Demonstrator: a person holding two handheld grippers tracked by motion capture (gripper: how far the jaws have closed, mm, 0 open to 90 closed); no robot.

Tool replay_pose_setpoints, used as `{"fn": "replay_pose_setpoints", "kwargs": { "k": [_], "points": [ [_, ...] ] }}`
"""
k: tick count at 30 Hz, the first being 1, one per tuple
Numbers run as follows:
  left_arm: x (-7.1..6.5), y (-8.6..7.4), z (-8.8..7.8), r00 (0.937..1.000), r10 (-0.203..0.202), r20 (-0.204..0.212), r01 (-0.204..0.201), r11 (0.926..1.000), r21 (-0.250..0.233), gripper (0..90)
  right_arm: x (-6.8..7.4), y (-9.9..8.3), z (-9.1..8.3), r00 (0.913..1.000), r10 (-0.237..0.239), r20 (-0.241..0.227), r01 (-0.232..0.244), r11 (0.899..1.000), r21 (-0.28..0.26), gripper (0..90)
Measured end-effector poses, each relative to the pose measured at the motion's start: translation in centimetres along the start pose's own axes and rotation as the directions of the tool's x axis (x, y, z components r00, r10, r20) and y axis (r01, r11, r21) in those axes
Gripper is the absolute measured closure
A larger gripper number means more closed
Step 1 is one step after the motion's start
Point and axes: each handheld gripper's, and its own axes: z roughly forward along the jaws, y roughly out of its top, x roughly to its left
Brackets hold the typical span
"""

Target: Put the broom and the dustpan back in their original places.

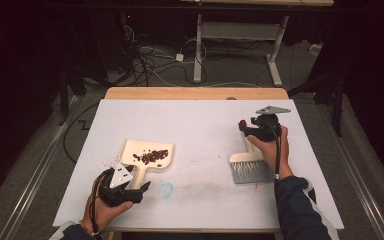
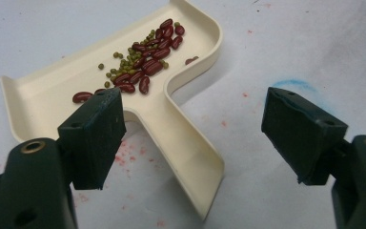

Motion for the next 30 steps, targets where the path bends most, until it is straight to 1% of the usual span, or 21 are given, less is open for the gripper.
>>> {"fn": "replay_pose_setpoints", "kwargs": {
  "k": [2, 4, 6, 8, 10, 13, 15, 18, 20, 21, 24, 26, 30],
  "points": [
    [-0.1, 0.1, 0.0, 0.9999, 0.011, 0.0, -0.011, 0.9999, -0.003, 21.9, 0.1, 0.1, -0.6, 1.0, 0.006, -0.002, -0.006, 1.0, -0.029, 42.1],
    [-0.3, 0.1, -0.1, 0.9998, 0.022, 0.001, -0.022, 0.9997, -0.006, 21.9, 0.4, 0.2, -1.0, 1.0, -0.007, -0.002, 0.007, 0.999, -0.052, 40.5],
    [-0.4, 0.2, -0.1, 0.9996, 0.03, -0.003, -0.03, 0.9996, -0.004, 21.9, 0.7, 0.3, -1.3, 0.9998, -0.02, -0.005, 0.02, 0.998, -0.06, 39.2],
    [-0.4, 0.2, -0.1, 0.9995, 0.031, 0.0, -0.031, 0.9995, -0.004, 21.9, 1.0, 0.4, -1.7, 0.9995, -0.03, -0.008, 0.029, 0.997, -0.066, 38.2],
    [-0.5, 0.2, -0.2, 0.9994, 0.034, -0.003, -0.034, 0.9994, -0.005, 21.9, 1.2, 0.6, -2.1, 0.9993, -0.035, 0.01, 0.036, 0.996, -0.079, 36.0],
    [-0.4, 0.2, -0.2, 0.9994, 0.034, -0.002, -0.034, 0.9994, -0.008, 21.9, 1.6, 0.8, -2.7, 0.9988, -0.049, -0.007, 0.047, 0.993, -0.109, 34.7],
    [-0.4, 0.2, -0.2, 0.9995, 0.032, 0.0, -0.032, 0.9995, -0.007, 21.9, 2.0, 0.9, -3.2, 0.9981, -0.062, -0.003, 0.061, 0.99, -0.13, 33.4],
    [-0.4, 0.2, -0.1, 0.9995, 0.033, 0.002, -0.033, 0.9994, -0.005, 21.9, 2.5, 1.2, -3.8, 0.9962, -0.085, -0.023, 0.08, 0.984, -0.158, 32.7],
    [-0.4, 0.2, -0.1, 0.9994, 0.035, 0.003, -0.035, 0.9994, -0.004, 21.9, 2.8, 1.3, -4.3, 0.9952, -0.093, -0.028, 0.087, 0.98, -0.178, 32.1],
    [-0.4, 0.2, -0.1, 0.9994, 0.036, 0.003, -0.036, 0.9994, -0.003, 21.9, 2.9, 1.4, -4.5, 0.9946, -0.098, -0.033, 0.091, 0.978, -0.185, 31.7],
    [-0.4, 0.2, -0.1, 0.9994, 0.035, 0.004, -0.035, 0.9994, -0.003, 21.9, 3.4, 1.6, -5.0, 0.9938, -0.11, -0.019, 0.104, 0.976, -0.193, 29.3],
    [-0.4, 0.2, -0.1, 0.9993, 0.036, 0.003, -0.036, 0.9993, -0.004, 21.9, 3.6, 1.6, -5.3, 0.9933, -0.112, -0.03, 0.103, 0.974, -0.203, 27.6],
    [-0.4, 0.2, -0.1, 0.9993, 0.037, 0.004, -0.037, 0.9993, -0.004, 21.9, 3.9, 1.6, -6.0, 0.9929, -0.114, -0.034, 0.104, 0.97, -0.22, 25.5]
  ]
}}
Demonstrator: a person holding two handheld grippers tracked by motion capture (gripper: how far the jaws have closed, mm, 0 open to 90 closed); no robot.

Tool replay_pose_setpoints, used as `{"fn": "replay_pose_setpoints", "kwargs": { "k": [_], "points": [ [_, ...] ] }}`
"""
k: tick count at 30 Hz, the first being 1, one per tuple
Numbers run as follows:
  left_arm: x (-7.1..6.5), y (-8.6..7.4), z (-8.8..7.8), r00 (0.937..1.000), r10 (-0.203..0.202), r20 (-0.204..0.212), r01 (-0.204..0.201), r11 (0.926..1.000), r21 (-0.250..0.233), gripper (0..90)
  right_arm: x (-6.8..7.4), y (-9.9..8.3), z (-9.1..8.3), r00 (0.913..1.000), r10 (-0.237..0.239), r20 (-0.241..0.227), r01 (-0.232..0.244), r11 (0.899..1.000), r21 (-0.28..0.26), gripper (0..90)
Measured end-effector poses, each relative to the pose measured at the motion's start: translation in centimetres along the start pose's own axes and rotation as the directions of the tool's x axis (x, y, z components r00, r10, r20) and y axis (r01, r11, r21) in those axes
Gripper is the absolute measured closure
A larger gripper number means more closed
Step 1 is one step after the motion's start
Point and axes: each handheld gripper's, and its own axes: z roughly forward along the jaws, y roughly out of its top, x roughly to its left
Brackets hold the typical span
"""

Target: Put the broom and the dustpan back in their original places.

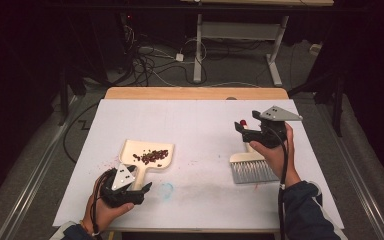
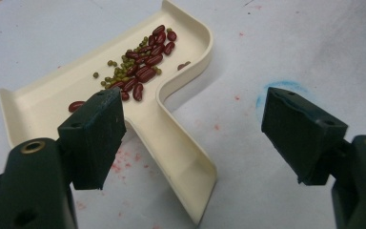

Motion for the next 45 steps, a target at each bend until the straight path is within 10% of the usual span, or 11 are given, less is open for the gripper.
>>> {"fn": "replay_pose_setpoints", "kwargs": {
  "k": [45],
  "points": [
    [-0.2, 0.0, -0.1, 0.9996, 0.028, 0.001, -0.028, 0.9996, 0.003, 20.1, 2.8, -0.1, -5.6, 0.9908, -0.136, 0.0, 0.135, 0.988, -0.069, 21.5]
  ]
}}
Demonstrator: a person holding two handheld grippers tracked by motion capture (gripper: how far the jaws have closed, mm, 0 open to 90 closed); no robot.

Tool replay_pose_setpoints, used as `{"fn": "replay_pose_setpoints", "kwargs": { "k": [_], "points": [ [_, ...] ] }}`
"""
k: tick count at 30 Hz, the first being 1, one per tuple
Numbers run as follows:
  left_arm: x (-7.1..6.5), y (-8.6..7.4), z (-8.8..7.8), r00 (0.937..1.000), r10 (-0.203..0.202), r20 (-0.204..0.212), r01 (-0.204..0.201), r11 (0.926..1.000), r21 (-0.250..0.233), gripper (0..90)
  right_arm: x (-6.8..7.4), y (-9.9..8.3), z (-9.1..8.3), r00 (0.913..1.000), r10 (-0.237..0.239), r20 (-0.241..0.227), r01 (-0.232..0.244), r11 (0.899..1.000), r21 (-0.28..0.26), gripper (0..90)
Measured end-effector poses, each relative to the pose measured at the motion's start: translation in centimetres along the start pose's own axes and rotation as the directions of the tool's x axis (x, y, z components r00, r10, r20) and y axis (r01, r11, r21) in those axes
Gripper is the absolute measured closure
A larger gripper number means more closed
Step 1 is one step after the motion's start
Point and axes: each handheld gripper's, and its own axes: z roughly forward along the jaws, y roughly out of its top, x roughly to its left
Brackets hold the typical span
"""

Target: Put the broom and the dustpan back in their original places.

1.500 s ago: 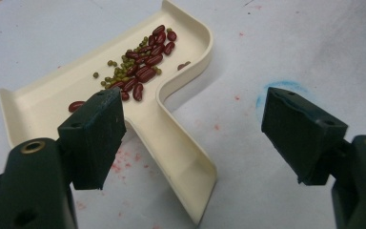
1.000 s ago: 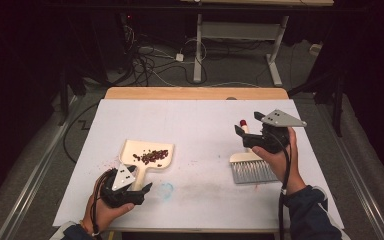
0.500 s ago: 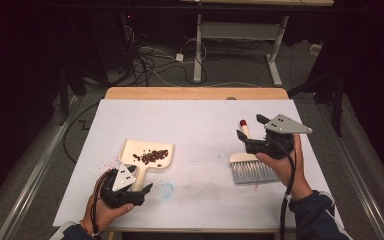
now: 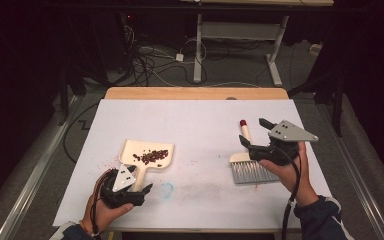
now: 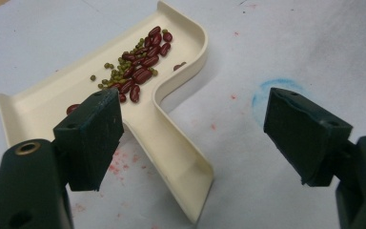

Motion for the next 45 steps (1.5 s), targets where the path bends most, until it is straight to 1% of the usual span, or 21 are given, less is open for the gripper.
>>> {"fn": "replay_pose_setpoints", "kwargs": {
  "k": [8, 10, 16, 19, 27, 33, 36, 39, 40, 42, 43, 45],
  "points": [
    [-0.1, 0.0, 0.0, 1.0, 0.005, -0.005, -0.005, 1.0, 0.005, 20.1, 0.1, -0.5, -1.0, 0.9998, -0.021, -0.001, 0.021, 1.0, -0.005, 21.4],
    [-0.1, 0.0, 0.1, 1.0, 0.005, -0.006, -0.005, 1.0, 0.008, 20.1, 0.1, -0.7, -1.3, 0.9996, -0.025, -0.014, 0.024, 1.0, -0.018, 21.5],
    [-0.1, 0.0, 0.1, 1.0, 0.005, -0.008, -0.005, 0.9999, 0.009, 20.1, 0.3, -1.5, -1.6, 0.999, -0.043, -0.007, 0.043, 0.999, -0.004, 21.6],
    [-0.1, 0.1, 0.1, 0.9999, 0.007, -0.01, -0.007, 0.9999, 0.01, 20.1, 0.5, -2.0, -1.8, 0.998, -0.063, -0.003, 0.063, 0.998, -0.01, 21.7],
    [-0.2, 0.1, 0.1, 0.9999, 0.007, -0.014, -0.006, 1.0, 0.007, 20.1, 0.8, -3.3, -2.2, 0.9964, -0.084, 0.002, 0.084, 0.996, -0.02, 21.9],
    [-0.3, 0.1, 0.1, 0.9998, 0.011, -0.016, -0.011, 0.9999, 0.006, 20.1, 0.6, -4.5, -2.7, 0.9972, -0.074, 0.002, 0.074, 0.997, -0.025, 22.1],
    [-0.3, 0.1, 0.2, 0.9998, 0.012, -0.016, -0.012, 0.9999, 0.004, 20.1, 0.6, -5.2, -2.8, 0.9958, -0.09, 0.017, 0.09, 0.996, -0.01, 22.1],
    [-0.3, 0.2, 0.1, 0.9997, 0.015, -0.017, -0.015, 0.9999, 0.002, 20.1, 0.6, -6.1, -3.0, 0.9951, -0.095, 0.026, 0.095, 0.995, -0.009, 22.2],
    [-0.3, 0.2, 0.1, 0.9997, 0.017, -0.019, -0.017, 0.9999, 0.001, 20.1, 0.5, -6.5, -3.1, 0.9956, -0.091, 0.022, 0.091, 0.996, -0.011, 22.2],
    [-0.4, 0.2, 0.2, 0.9996, 0.018, -0.02, -0.018, 0.9998, 0.0, 20.1, 0.3, -7.3, -3.2, 0.9962, -0.081, 0.03, 0.082, 0.997, -0.007, 22.4],
    [-0.4, 0.2, 0.2, 0.9996, 0.019, -0.02, -0.019, 0.9998, 0.001, 20.1, 0.2, -7.8, -3.3, 0.9974, -0.067, 0.028, 0.067, 0.998, -0.008, 22.5],
    [-0.4, 0.2, 0.2, 0.9994, 0.024, -0.024, -0.024, 0.9997, 0.002, 20.1, 0.0, -8.7, -3.4, 0.9981, -0.054, 0.03, 0.054, 0.999, 0.005, 22.5]
  ]
}}
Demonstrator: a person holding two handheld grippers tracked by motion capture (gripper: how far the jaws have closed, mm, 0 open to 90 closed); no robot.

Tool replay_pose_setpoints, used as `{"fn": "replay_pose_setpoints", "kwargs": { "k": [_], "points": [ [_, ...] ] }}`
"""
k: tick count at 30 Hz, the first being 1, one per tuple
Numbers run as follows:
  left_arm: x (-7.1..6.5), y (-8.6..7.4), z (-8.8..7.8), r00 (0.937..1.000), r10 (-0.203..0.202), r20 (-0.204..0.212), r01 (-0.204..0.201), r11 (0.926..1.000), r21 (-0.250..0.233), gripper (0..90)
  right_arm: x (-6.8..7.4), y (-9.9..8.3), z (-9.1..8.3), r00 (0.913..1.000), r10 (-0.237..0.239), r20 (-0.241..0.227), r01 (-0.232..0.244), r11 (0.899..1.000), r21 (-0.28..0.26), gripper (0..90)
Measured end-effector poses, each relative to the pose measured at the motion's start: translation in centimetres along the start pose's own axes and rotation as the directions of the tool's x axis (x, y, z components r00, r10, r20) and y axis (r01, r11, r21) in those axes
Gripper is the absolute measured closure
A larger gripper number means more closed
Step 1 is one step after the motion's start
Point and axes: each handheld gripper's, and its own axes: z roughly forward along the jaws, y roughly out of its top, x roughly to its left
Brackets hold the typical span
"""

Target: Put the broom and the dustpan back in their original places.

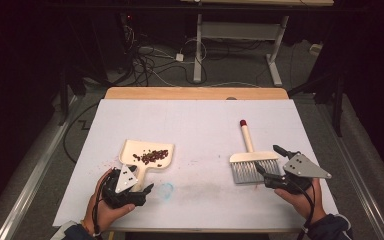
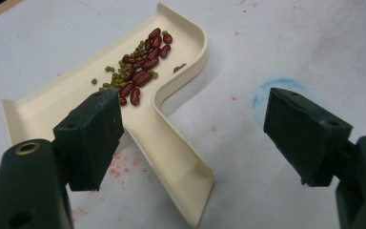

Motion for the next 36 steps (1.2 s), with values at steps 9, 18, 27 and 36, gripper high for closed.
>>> {"fn": "replay_pose_setpoints", "kwargs": {
  "k": [9, 18, 27, 36],
  "points": [
    [0.0, 0.2, 0.1, 0.9997, 0.024, -0.011, -0.024, 0.9996, -0.013, 20.1, 0.1, -3.1, -0.9, 0.9992, 0.04, -0.003, -0.039, 0.997, 0.071, 22.7],
    [-0.2, 0.3, -0.3, 0.9991, 0.037, -0.022, -0.038, 0.9988, -0.031, 19.4, 0.6, -3.6, -1.4, 0.9992, 0.039, -0.007, -0.039, 0.997, 0.074, 22.4],
    [-0.2, 0.1, -0.3, 0.9991, 0.039, -0.017, -0.04, 0.9989, -0.026, 19.3, 0.9, -3.2, -1.5, 0.9991, 0.04, -0.01, -0.04, 0.997, 0.059, 22.2],
    [-0.3, 0.2, -0.1, 0.9986, 0.047, -0.023, -0.048, 0.9987, -0.018, 19.3, 0.7, -3.1, -1.7, 0.9992, 0.041, -0.003, -0.04, 0.998, 0.049, 21.9]
  ]
}}
